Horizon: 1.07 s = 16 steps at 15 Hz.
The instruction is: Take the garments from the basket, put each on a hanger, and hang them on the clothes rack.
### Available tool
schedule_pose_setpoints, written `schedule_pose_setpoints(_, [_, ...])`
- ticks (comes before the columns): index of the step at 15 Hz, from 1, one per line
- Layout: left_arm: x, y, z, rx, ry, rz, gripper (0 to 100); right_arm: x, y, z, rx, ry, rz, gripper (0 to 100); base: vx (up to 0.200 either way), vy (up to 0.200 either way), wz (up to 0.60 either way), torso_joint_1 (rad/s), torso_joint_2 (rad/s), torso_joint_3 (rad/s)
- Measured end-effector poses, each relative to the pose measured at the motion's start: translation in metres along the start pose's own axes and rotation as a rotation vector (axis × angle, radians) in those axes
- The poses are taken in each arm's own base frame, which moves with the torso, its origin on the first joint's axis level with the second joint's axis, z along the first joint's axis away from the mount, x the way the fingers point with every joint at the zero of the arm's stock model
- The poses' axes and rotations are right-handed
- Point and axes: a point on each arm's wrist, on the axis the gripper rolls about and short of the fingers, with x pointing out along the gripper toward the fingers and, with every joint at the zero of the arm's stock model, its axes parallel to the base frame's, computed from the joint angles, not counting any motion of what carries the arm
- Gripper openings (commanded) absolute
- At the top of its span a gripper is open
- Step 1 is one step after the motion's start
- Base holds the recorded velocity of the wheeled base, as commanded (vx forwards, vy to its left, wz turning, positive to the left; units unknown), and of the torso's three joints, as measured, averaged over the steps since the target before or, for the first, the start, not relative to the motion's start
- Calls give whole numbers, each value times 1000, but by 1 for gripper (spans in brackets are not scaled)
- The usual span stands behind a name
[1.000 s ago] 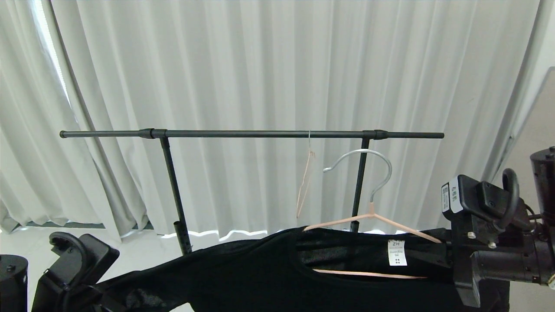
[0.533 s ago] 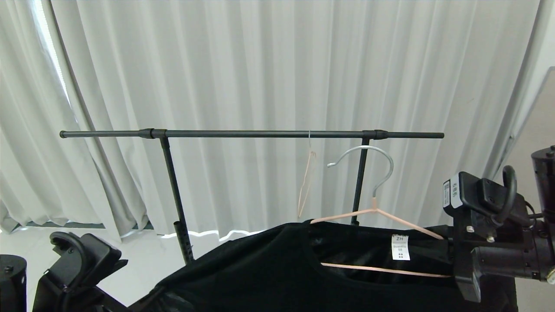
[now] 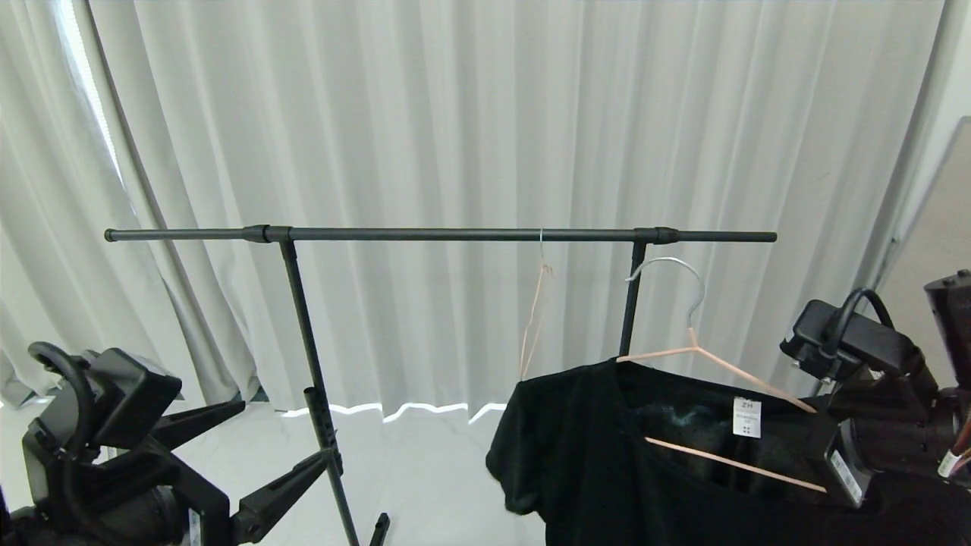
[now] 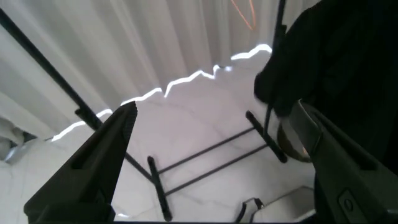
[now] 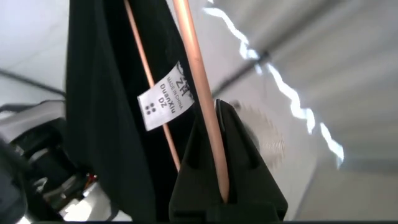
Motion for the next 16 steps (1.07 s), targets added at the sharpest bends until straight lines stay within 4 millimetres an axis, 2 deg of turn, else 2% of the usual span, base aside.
schedule_pose_setpoints(3, [7,3,4,52,20,56,100,3,-2,-8,160,113,-152,0,0,0,0,0,0,0])
schedule_pose_setpoints(7, [10,3,7,58,25,58,100,7,-3,-13,266,177,-213,0,0,0,0,0,0,0])
schedule_pose_setpoints(16, [13,3,6,59,40,78,100,9,-2,-15,266,189,-214,0,0,200,0,1,4,2])
